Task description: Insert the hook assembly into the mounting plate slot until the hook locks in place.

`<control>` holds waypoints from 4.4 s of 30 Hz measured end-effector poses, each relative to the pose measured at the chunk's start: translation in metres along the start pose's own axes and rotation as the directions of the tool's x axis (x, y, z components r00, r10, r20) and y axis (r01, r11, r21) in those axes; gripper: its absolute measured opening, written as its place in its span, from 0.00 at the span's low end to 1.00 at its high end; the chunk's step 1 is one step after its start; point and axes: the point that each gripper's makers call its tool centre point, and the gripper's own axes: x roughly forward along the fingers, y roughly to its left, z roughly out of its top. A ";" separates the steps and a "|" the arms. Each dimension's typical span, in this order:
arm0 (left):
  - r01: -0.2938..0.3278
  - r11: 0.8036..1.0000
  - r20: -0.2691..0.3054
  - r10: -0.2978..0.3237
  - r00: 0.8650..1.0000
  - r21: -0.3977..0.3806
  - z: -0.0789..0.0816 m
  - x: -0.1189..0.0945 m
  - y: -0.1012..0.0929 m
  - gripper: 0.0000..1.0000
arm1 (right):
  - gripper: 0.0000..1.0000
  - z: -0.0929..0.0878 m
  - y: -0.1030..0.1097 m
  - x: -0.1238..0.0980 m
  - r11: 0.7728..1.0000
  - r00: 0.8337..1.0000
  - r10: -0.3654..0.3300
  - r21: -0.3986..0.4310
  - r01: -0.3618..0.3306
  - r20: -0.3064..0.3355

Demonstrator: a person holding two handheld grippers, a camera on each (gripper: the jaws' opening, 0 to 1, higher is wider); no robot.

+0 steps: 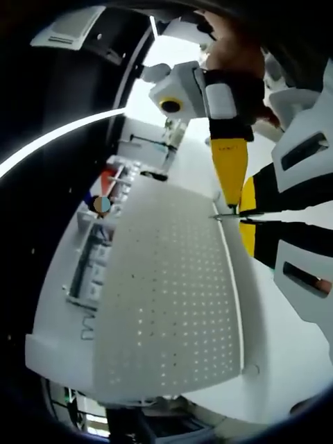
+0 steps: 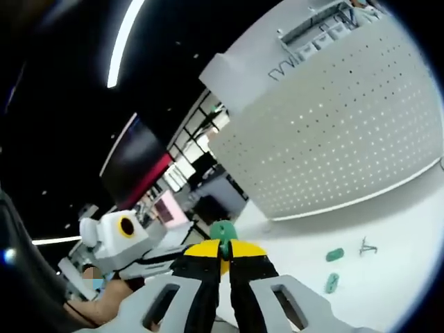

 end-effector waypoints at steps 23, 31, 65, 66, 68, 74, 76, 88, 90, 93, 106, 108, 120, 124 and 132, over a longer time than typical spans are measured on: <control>0.035 0.998 -0.051 -0.032 0.998 0.042 -0.018 -0.001 0.001 0.26 | 0.00 -0.005 0.003 0.002 0.970 0.999 -0.017 -0.243 0.006 -0.046; 0.050 0.996 -0.071 -0.044 0.996 0.073 -0.019 -0.001 0.000 0.47 | 0.00 -0.002 0.000 0.001 0.961 0.998 -0.027 -0.278 0.011 -0.051; 0.089 0.993 -0.099 -0.081 0.992 0.074 -0.018 -0.001 -0.019 1.00 | 0.00 0.007 -0.015 -0.005 0.928 0.997 -0.074 -0.367 0.061 -0.021; 0.089 0.993 -0.095 -0.082 0.992 0.071 -0.017 -0.002 -0.019 1.00 | 0.00 0.008 -0.016 -0.005 0.923 0.997 -0.079 -0.378 0.067 -0.017; 0.087 0.994 -0.091 -0.081 0.993 0.064 -0.015 -0.003 -0.019 1.00 | 0.00 0.009 -0.017 -0.004 0.916 0.996 -0.084 -0.395 0.071 -0.014; 0.079 0.995 -0.086 -0.074 0.994 0.064 -0.013 -0.005 -0.017 1.00 | 0.00 0.013 -0.020 -0.002 0.904 0.995 -0.098 -0.418 0.091 0.003; 0.075 0.995 -0.084 -0.070 0.994 0.062 -0.012 -0.006 -0.016 1.00 | 0.00 0.016 -0.021 -0.002 0.893 0.994 -0.107 -0.438 0.102 0.013; 0.078 0.996 -0.093 -0.074 0.993 0.040 -0.016 -0.005 -0.017 1.00 | 0.00 0.045 -0.043 0.005 0.870 0.981 -0.169 -0.452 0.195 0.097; 0.078 0.996 -0.094 -0.073 0.993 0.042 -0.016 -0.005 -0.016 1.00 | 0.00 0.050 -0.047 0.007 0.870 0.980 -0.170 -0.451 0.197 0.100; 0.074 0.996 -0.095 -0.069 0.993 0.042 -0.015 -0.006 -0.014 1.00 | 0.00 0.058 -0.052 0.008 0.862 0.976 -0.181 -0.457 0.217 0.121; 0.026 0.999 -0.103 -0.021 0.994 0.047 -0.015 -0.010 0.005 1.00 | 0.00 0.097 -0.079 0.012 0.834 0.948 -0.232 -0.458 0.309 0.218; 0.024 0.999 -0.106 -0.019 0.994 0.046 -0.015 -0.009 0.006 1.00 | 0.00 0.104 -0.084 0.014 0.825 0.942 -0.240 -0.462 0.325 0.234; 0.002 1.000 -0.118 0.000 0.993 0.020 -0.023 -0.005 0.017 1.00 | 0.00 0.146 -0.143 0.014 0.789 0.852 -0.349 -0.368 0.491 0.389; -0.007 1.000 -0.122 0.008 0.993 0.013 -0.025 -0.007 0.021 1.00 | 0.00 0.163 -0.155 0.010 0.772 0.827 -0.371 -0.355 0.527 0.422; -0.018 1.000 -0.127 0.019 0.992 0.009 -0.027 -0.007 0.026 1.00 | 0.00 0.190 -0.184 0.002 0.736 0.780 -0.416 -0.330 0.591 0.468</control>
